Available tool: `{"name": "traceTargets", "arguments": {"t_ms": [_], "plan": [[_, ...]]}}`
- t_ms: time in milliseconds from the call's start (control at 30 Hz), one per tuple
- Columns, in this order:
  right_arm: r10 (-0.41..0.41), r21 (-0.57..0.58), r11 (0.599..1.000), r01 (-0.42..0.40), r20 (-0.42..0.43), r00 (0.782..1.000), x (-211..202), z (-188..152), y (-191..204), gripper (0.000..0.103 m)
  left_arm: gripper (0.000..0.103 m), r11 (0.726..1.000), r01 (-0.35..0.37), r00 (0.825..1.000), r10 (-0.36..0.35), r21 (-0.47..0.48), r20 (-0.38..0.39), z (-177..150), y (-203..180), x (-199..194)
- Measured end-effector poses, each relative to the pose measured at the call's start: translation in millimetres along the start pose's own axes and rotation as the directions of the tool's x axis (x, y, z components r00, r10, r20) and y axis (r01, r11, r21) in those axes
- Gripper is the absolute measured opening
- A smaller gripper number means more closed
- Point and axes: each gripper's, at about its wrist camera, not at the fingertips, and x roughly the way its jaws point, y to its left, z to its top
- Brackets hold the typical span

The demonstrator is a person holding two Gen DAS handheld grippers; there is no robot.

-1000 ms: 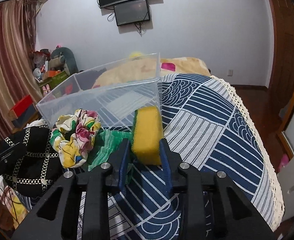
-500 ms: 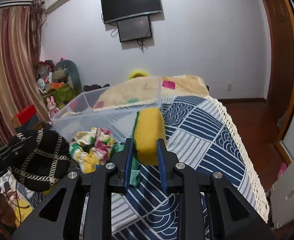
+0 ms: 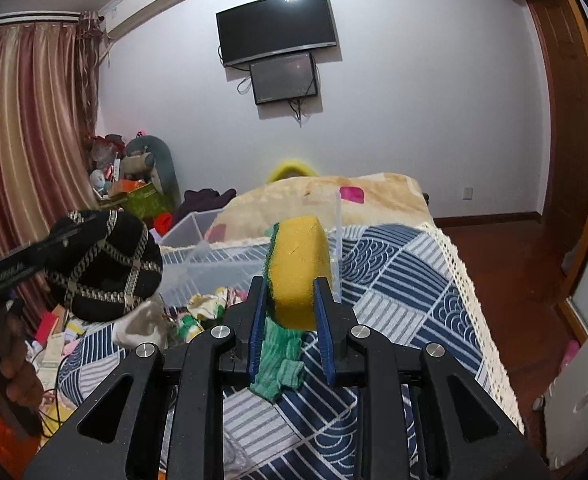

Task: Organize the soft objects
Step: 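Lower the sponge into the clear box with the right gripper while the left drops the black bag in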

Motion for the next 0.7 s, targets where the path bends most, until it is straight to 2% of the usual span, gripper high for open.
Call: {"name": "traceTargets", "arguments": {"t_ms": [267, 567, 700], "plan": [[0.012, -0.037, 0.999, -0.011, 0.023, 1.000, 11.6, 25.1, 9.0, 0.021, 0.014, 0.999, -0.038, 0.998, 0.037, 0.021, 0.050, 30.5, 6.3, 15.6], [0.012, -0.070, 0.997, -0.011, 0.016, 1.000, 44.3, 49.9, 18.1, 0.021, 0.014, 0.995, -0.097, 0.995, 0.097, 0.008, 0.023, 31.6, 26.4, 60.3], [0.012, -0.069, 0.998, -0.013, -0.016, 1.000, 63.4, 52.4, 17.6, 0.021, 0.014, 0.991, -0.131, 0.991, 0.132, 0.016, -0.022, 24.8, 33.1, 83.3]]}}
